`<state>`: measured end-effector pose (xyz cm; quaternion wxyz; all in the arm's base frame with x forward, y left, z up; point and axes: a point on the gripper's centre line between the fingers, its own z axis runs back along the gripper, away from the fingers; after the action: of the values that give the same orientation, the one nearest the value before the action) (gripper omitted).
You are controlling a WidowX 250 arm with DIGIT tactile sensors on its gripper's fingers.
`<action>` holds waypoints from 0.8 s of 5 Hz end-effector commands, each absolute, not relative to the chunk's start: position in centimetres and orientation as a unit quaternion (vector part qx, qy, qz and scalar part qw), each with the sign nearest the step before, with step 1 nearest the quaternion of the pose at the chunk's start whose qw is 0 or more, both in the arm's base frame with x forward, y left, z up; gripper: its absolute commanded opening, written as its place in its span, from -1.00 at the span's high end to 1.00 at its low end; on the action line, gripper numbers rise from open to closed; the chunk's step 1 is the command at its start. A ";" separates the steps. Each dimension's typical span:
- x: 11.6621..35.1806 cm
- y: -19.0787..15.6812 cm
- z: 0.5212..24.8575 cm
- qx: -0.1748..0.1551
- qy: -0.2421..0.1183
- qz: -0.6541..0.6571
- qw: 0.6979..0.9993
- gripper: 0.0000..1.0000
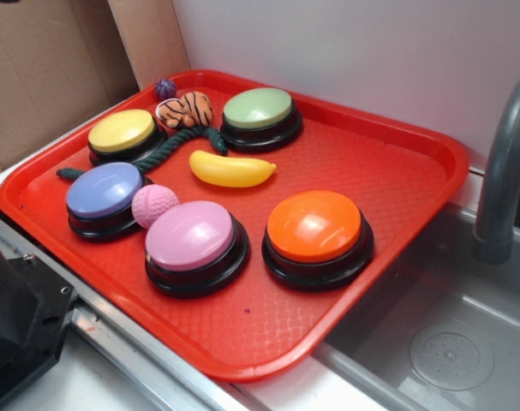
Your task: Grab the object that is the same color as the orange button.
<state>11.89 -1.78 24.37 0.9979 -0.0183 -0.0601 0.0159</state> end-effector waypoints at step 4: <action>18.7 2.2 19.3 0.018 -0.097 -0.052 0.994 -1.00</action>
<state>18.35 1.88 18.66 0.9950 0.0149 -0.0830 -0.0530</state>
